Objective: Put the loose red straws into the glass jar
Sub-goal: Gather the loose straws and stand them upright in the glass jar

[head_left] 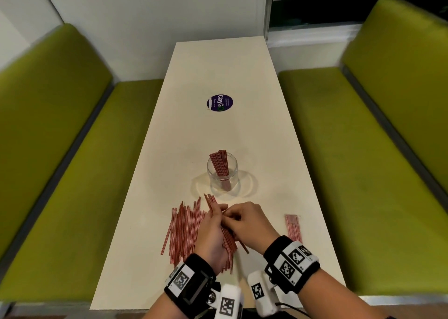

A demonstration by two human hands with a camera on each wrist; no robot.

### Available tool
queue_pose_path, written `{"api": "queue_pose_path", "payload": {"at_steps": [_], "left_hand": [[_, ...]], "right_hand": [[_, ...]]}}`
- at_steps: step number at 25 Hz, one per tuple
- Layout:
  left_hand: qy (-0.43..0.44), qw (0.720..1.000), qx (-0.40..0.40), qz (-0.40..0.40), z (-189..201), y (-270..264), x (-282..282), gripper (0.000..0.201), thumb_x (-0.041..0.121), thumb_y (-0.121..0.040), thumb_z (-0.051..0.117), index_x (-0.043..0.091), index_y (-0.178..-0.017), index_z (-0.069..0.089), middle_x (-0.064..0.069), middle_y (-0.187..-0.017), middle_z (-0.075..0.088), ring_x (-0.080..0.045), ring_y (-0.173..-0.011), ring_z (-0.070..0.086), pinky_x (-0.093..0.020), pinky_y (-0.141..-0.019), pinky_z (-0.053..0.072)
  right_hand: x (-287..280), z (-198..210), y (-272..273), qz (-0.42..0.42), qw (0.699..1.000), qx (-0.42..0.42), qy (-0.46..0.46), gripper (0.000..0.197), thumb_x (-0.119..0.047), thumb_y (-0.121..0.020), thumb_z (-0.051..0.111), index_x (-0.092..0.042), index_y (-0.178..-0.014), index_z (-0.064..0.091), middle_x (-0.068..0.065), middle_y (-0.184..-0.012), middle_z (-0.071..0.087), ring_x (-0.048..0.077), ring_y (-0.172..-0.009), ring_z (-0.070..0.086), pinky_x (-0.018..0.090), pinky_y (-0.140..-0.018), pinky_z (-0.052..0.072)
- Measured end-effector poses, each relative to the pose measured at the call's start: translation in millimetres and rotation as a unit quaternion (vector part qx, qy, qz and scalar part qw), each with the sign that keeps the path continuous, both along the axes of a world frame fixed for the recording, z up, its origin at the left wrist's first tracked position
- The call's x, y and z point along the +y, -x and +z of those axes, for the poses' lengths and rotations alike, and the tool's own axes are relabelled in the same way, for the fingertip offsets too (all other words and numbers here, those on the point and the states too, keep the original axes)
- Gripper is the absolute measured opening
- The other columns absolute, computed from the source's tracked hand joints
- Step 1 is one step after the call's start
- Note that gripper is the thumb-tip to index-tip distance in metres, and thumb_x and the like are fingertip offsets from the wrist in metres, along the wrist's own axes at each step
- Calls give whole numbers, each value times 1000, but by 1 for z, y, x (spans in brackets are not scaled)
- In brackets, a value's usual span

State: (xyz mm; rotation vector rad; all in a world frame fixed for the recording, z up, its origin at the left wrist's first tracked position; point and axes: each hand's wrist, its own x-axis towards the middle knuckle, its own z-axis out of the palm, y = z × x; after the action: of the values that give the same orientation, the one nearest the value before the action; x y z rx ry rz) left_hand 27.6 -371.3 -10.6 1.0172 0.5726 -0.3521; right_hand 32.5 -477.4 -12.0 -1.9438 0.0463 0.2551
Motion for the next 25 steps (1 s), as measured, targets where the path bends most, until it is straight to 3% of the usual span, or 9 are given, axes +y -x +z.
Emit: {"api": "queue_pose_path", "payload": {"at_steps": [2,5,7,11,13,15,18,22,25], "left_hand": [[14,1000,-18,19,3,-2,4,33,29,-105,41,2,-103,59,-18,-89,74,-28,-80,74,-40,-69,60],[42,996,-46,58,8,-14,10,32,26,-106,36,2,-95,54,-26,-107,71,-35,-105,69,-49,-101,50],[46,994,-70,73,16,-21,12,29,24,-108,33,7,-90,49,-24,-105,73,-30,-105,70,-43,-107,46],[-64,989,-132,3,19,-20,3,35,38,-106,34,16,-98,60,-3,-116,75,-22,-115,66,-44,-96,49],[-133,979,-149,-46,19,-13,-3,38,46,-104,35,30,-103,69,7,-114,75,-24,-88,71,-40,-67,52],[-150,975,-142,-81,18,-7,-6,35,44,-104,38,29,-111,70,7,-108,76,-25,-66,68,-30,-47,49],[-115,978,-133,-114,11,-6,-1,32,39,-102,45,20,-115,68,-4,-112,74,-20,-92,74,-36,-71,61],[-153,962,-158,-164,6,-15,13,30,45,-96,55,24,-109,71,-10,-83,70,-21,-78,68,-37,-82,53],[-139,962,-183,-149,12,-26,19,18,26,-94,63,13,-105,71,-8,-91,75,-24,-93,71,-40,-91,53]], "right_hand": [[3,0,5,-40,998,-23,-52,9,-22,-86,76,-18,-79,80,-8,-80,77,6,-69,71,32,-67,61],[-7,-2,2,-153,981,-31,-117,18,-22,-92,70,-15,-76,76,-7,-68,71,7,-61,62,24,-61,50],[-17,-8,-5,-209,960,51,-181,33,-29,-99,59,-7,-76,68,-1,-65,62,12,-57,52,27,-57,43],[-2,-2,-1,-151,858,285,-399,41,-44,-104,41,-8,-91,56,9,-68,56,20,-55,51,29,-50,40],[4,2,2,-106,847,313,-417,43,-47,-103,41,-8,-94,56,10,-63,54,20,-49,47,26,-45,37],[1,5,1,-83,849,318,-414,45,-48,-102,45,-8,-104,64,8,-64,56,16,-45,45,22,-38,33],[-8,3,-2,-54,849,318,-419,42,-47,-102,46,-15,-121,66,7,-72,64,13,-41,45,18,-32,28],[-17,4,-5,-20,857,290,-425,38,-45,-99,48,-10,-90,59,5,-65,50,10,-43,35,19,-39,26],[-20,5,-11,-7,855,263,-447,28,-37,-100,49,-13,-87,54,0,-64,38,9,-51,25,17,-41,22]]}}
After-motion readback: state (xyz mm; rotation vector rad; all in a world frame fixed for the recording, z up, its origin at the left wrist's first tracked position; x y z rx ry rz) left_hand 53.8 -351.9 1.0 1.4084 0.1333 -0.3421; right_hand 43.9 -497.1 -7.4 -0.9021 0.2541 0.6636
